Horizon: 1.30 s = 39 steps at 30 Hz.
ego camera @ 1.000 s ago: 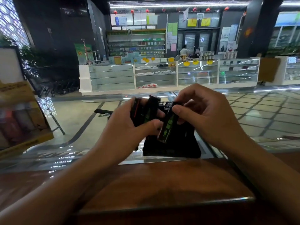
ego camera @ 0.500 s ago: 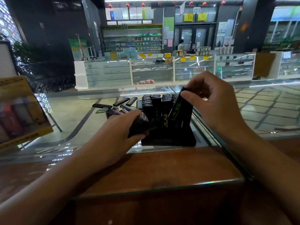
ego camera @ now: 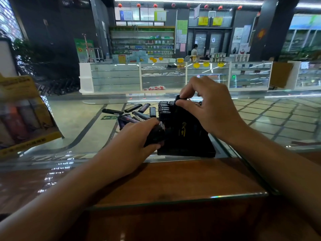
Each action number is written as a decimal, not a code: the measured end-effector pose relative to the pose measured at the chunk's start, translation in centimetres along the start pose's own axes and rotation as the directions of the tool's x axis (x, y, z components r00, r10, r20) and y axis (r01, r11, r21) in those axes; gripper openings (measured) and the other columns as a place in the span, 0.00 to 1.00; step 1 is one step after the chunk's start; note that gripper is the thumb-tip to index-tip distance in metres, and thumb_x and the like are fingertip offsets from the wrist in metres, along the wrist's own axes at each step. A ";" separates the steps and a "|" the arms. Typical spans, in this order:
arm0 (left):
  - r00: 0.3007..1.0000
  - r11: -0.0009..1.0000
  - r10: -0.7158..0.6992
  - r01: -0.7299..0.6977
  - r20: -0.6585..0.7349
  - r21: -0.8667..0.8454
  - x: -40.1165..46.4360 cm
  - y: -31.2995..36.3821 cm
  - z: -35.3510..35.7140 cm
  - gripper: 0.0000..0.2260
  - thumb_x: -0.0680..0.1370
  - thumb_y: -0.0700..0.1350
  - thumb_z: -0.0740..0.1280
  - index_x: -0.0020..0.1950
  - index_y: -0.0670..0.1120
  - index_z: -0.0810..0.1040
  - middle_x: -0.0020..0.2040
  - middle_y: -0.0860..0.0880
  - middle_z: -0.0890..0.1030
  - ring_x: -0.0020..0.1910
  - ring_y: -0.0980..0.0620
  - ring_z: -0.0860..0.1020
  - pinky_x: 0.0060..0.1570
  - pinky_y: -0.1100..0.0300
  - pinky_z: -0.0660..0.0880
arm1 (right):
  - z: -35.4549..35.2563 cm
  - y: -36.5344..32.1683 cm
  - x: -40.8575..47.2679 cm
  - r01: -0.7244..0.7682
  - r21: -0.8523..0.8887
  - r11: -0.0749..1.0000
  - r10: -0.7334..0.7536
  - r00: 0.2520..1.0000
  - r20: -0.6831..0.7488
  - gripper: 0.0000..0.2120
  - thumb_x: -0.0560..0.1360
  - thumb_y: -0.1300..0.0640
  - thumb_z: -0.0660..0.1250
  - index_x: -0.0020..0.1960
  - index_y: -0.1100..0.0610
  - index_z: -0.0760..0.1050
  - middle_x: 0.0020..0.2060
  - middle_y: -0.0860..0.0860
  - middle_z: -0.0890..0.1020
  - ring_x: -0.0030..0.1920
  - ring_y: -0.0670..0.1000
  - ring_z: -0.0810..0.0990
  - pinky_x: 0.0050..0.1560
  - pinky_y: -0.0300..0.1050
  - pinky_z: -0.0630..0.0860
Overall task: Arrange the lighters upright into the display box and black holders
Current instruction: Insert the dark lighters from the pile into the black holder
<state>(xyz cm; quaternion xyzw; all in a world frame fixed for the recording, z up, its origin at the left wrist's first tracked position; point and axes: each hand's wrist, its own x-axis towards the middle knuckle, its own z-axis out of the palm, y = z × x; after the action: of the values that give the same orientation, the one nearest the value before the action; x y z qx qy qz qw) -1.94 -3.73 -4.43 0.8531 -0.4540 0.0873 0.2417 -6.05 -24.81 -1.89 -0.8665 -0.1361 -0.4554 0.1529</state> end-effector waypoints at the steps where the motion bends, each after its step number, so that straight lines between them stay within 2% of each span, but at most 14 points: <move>1: 1.000 1.000 -0.006 0.006 0.007 -0.014 0.0 0.0 0.0 0.15 0.78 0.47 0.70 0.49 0.62 0.66 0.44 0.64 0.74 0.42 0.67 0.73 0.41 0.75 0.69 | 0.2 0.0 0.1 0.002 -0.026 1.000 -0.001 1.000 0.028 0.08 0.73 0.55 0.75 0.45 0.56 0.77 0.39 0.47 0.78 0.43 0.47 0.73 0.46 0.43 0.70; 5: 1.000 0.999 -0.012 0.013 0.009 -0.052 0.2 -0.1 0.1 0.14 0.78 0.47 0.70 0.52 0.61 0.66 0.50 0.62 0.77 0.47 0.64 0.74 0.42 0.73 0.68 | 1.3 0.3 -0.3 -0.015 -0.127 0.992 0.029 0.994 0.110 0.09 0.73 0.53 0.75 0.47 0.54 0.77 0.41 0.48 0.76 0.46 0.48 0.73 0.49 0.46 0.67; 8: 1.000 0.999 -0.002 0.003 0.011 -0.035 0.1 -0.2 0.2 0.15 0.78 0.48 0.69 0.46 0.64 0.63 0.43 0.65 0.72 0.41 0.67 0.72 0.40 0.75 0.69 | 1.7 0.3 -0.8 -0.013 -0.196 0.980 0.041 0.989 0.140 0.09 0.73 0.52 0.74 0.50 0.52 0.76 0.45 0.48 0.78 0.51 0.50 0.74 0.52 0.44 0.61; 13: 1.000 0.997 -0.017 0.016 -0.011 -0.081 0.1 -0.4 0.3 0.09 0.78 0.48 0.69 0.52 0.59 0.71 0.45 0.61 0.78 0.42 0.67 0.74 0.41 0.76 0.68 | 1.6 0.3 -1.2 0.012 -0.290 0.957 0.029 0.990 0.137 0.12 0.72 0.51 0.74 0.54 0.48 0.77 0.51 0.46 0.81 0.58 0.51 0.70 0.49 0.43 0.53; 15: 0.999 0.995 -0.013 0.009 -0.037 -0.098 0.1 -0.3 0.2 0.09 0.78 0.48 0.70 0.48 0.59 0.71 0.40 0.61 0.77 0.40 0.70 0.74 0.40 0.76 0.68 | 1.5 0.5 -1.4 0.001 -0.304 0.953 0.041 0.990 0.134 0.13 0.72 0.48 0.74 0.54 0.46 0.77 0.54 0.45 0.80 0.58 0.50 0.66 0.47 0.43 0.50; 17: 0.998 0.995 -0.011 0.004 -0.068 -0.102 0.0 -0.2 0.2 0.13 0.78 0.47 0.71 0.43 0.61 0.68 0.35 0.61 0.74 0.38 0.73 0.73 0.39 0.78 0.67 | 1.6 0.9 -1.6 -0.015 -0.310 0.951 0.060 0.989 0.136 0.15 0.71 0.46 0.74 0.56 0.44 0.77 0.55 0.43 0.78 0.58 0.48 0.64 0.46 0.42 0.50; 20: 0.995 0.990 -0.040 0.026 -0.097 -0.139 0.0 -0.2 0.2 0.10 0.78 0.49 0.69 0.44 0.60 0.69 0.35 0.60 0.75 0.37 0.70 0.75 0.37 0.76 0.69 | 1.4 1.3 -1.8 -0.048 -0.308 0.950 0.074 0.995 0.073 0.16 0.72 0.44 0.72 0.58 0.45 0.77 0.56 0.43 0.76 0.58 0.47 0.63 0.47 0.42 0.50; 22: 0.992 0.984 -0.052 0.032 -0.113 -0.175 0.1 -0.3 0.4 0.07 0.78 0.51 0.69 0.48 0.60 0.71 0.37 0.61 0.76 0.38 0.67 0.76 0.37 0.74 0.70 | 1.0 0.9 -1.8 -0.076 -0.177 0.981 0.073 0.997 -0.021 0.14 0.73 0.46 0.68 0.57 0.49 0.76 0.51 0.40 0.75 0.54 0.42 0.65 0.49 0.42 0.56; 24: 0.989 0.970 -0.067 0.034 -0.129 -0.243 0.1 -0.4 0.5 0.08 0.77 0.52 0.69 0.53 0.56 0.74 0.40 0.59 0.77 0.38 0.63 0.78 0.37 0.71 0.72 | 0.6 0.0 -2.0 -0.082 0.029 0.996 0.084 0.993 -0.079 0.10 0.75 0.50 0.67 0.54 0.52 0.75 0.43 0.36 0.75 0.44 0.38 0.69 0.46 0.33 0.63; 26: 0.987 0.945 -0.066 0.014 -0.148 -0.328 0.3 -0.6 0.7 0.12 0.75 0.53 0.70 0.55 0.53 0.76 0.42 0.56 0.80 0.39 0.58 0.80 0.38 0.64 0.76 | 0.4 -0.9 -2.2 -0.095 0.171 0.981 0.103 0.994 -0.042 0.08 0.76 0.51 0.67 0.54 0.52 0.75 0.40 0.38 0.79 0.38 0.44 0.75 0.38 0.32 0.69; 29: 0.987 0.909 -0.041 -0.027 -0.155 -0.416 0.4 -0.8 0.8 0.10 0.74 0.51 0.73 0.52 0.50 0.78 0.40 0.53 0.82 0.36 0.54 0.81 0.37 0.58 0.78 | 0.4 -1.8 -2.3 -0.109 0.284 0.953 0.095 0.993 0.065 0.09 0.76 0.49 0.68 0.55 0.49 0.75 0.42 0.41 0.82 0.38 0.49 0.79 0.38 0.37 0.73; 32: 0.994 0.888 -0.004 -0.047 -0.109 -0.457 0.4 -0.5 0.7 0.09 0.76 0.48 0.72 0.53 0.49 0.77 0.40 0.52 0.82 0.36 0.54 0.82 0.34 0.63 0.76 | 0.4 -2.1 -2.5 -0.099 0.304 0.947 0.065 0.990 0.121 0.11 0.75 0.49 0.69 0.57 0.46 0.75 0.43 0.42 0.80 0.38 0.48 0.80 0.38 0.39 0.75; 36: 0.997 0.797 -0.013 -0.035 -0.076 -0.602 0.3 0.1 0.6 0.14 0.74 0.50 0.69 0.57 0.48 0.76 0.46 0.49 0.85 0.36 0.51 0.84 0.27 0.68 0.73 | 0.3 -1.8 -2.2 -0.164 0.406 0.899 0.142 0.986 0.084 0.09 0.75 0.52 0.68 0.54 0.46 0.74 0.44 0.42 0.80 0.40 0.49 0.80 0.41 0.45 0.78; 39: 0.998 0.782 -0.018 -0.022 -0.057 -0.623 0.3 -0.1 0.5 0.09 0.77 0.45 0.68 0.56 0.49 0.75 0.46 0.51 0.86 0.35 0.50 0.84 0.26 0.70 0.72 | -0.3 -1.3 -1.9 -0.221 0.505 0.834 0.229 0.972 0.046 0.06 0.75 0.54 0.69 0.52 0.50 0.76 0.43 0.44 0.82 0.43 0.50 0.82 0.46 0.54 0.80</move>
<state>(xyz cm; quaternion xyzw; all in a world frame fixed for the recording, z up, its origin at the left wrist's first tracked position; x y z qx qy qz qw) -1.76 -4.13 -4.81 0.7220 -0.4509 -0.0416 0.5231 -7.80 -23.95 -3.17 -0.8020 -0.1472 -0.3893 0.4286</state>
